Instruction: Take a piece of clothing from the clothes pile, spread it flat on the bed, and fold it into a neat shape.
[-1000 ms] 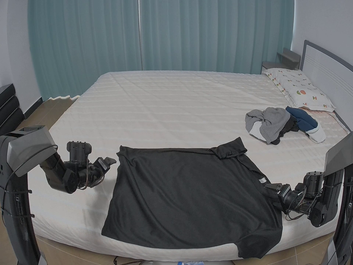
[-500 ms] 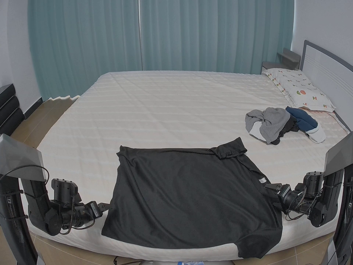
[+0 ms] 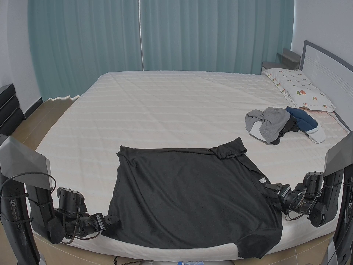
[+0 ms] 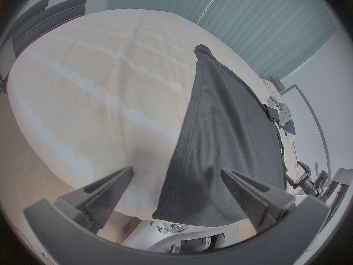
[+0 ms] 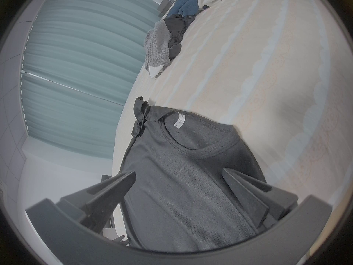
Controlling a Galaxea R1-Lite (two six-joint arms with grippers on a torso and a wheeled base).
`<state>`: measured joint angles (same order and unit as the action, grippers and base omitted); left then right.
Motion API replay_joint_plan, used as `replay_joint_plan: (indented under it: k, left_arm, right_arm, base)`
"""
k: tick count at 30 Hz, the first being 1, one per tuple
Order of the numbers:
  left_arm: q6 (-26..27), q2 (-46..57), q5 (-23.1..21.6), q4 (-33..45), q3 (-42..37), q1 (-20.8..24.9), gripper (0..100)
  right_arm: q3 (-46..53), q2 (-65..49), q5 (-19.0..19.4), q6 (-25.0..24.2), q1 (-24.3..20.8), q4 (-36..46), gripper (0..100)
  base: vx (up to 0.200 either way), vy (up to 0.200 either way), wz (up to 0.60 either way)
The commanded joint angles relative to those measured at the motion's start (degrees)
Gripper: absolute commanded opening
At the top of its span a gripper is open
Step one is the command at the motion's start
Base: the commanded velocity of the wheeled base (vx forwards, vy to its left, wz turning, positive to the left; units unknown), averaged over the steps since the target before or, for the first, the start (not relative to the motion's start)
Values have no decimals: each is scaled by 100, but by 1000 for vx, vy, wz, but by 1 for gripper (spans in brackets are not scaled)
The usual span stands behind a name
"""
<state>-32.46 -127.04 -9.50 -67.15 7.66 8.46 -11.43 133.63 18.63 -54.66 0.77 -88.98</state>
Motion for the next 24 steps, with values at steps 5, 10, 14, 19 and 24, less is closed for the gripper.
replay_joint_plan:
  k: [5,10,14,19,24]
  left_arm:
    - [-6,-40,0,9,-27,156,100]
    - [3,-49,123,9,-27,156,0]
    - [21,-32,255,9,-124,165,0]
    - [82,21,378,9,-300,235,0]
    - [583,30,668,35,-423,174,0]
  right_arm:
    - [1,5,1,-1,2,-76,100]
    - [1,5,1,-1,2,-76,100]
    - [1,5,1,-1,2,-76,100]
    - [1,5,1,-1,2,-76,100]
    - [1,5,1,-1,2,-76,100]
  base:
    - [0,0,0]
    - [0,0,0]
    - [0,0,0]
    - [0,0,0]
    - [0,0,0]
